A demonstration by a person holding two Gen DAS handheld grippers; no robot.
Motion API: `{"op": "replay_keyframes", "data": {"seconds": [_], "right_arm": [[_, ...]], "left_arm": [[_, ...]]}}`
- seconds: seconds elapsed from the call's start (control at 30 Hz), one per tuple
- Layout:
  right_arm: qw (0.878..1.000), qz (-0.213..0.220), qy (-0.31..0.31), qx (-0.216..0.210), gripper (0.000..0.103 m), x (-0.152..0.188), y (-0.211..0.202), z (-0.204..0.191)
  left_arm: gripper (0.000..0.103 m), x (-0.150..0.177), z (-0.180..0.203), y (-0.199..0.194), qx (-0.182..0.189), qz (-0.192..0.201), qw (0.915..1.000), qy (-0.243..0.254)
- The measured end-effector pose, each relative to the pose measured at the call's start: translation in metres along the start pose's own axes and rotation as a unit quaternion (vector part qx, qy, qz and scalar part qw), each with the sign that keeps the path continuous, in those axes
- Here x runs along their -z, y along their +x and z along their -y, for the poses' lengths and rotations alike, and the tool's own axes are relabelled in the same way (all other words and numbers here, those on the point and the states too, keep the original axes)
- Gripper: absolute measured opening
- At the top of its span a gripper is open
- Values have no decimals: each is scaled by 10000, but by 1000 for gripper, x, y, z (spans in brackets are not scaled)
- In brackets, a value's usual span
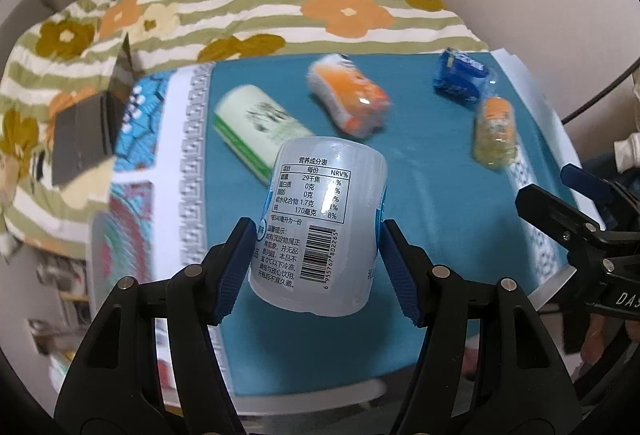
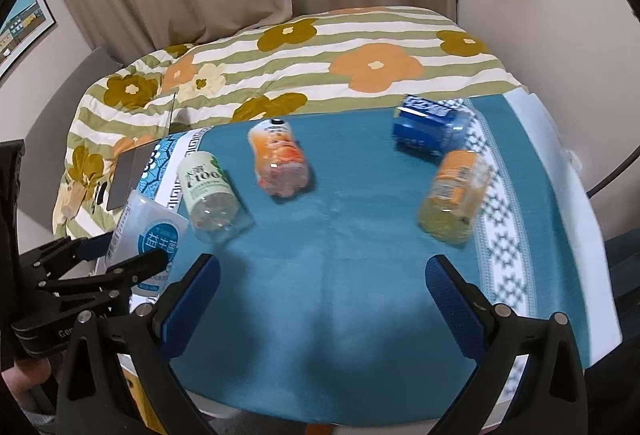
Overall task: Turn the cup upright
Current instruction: 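Lift the white cup with the left gripper and rotate it rim-up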
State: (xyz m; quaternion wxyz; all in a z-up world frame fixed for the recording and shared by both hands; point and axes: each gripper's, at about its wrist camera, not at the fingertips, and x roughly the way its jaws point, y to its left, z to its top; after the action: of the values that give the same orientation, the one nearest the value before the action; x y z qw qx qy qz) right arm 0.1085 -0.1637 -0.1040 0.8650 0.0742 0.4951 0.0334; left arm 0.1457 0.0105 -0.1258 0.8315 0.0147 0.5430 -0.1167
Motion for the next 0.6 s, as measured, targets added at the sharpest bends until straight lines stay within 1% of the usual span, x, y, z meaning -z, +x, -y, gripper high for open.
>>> {"op": "replay_keyframes", "data": {"seconds": [0.27, 0.43, 0.6], "right_arm": [[9995, 47, -304, -77, 102, 6, -9, 51], [9988, -67, -469, -98, 102, 8, -1, 76], [9988, -198, -446, -98, 102, 12, 11, 94]], "left_arm": [[68, 21, 60, 24, -7, -83, 9982, -588], [68, 28, 82, 50, -30, -244, 9965, -802], [68, 34, 90, 75, -67, -460, 9939, -1002]]}}
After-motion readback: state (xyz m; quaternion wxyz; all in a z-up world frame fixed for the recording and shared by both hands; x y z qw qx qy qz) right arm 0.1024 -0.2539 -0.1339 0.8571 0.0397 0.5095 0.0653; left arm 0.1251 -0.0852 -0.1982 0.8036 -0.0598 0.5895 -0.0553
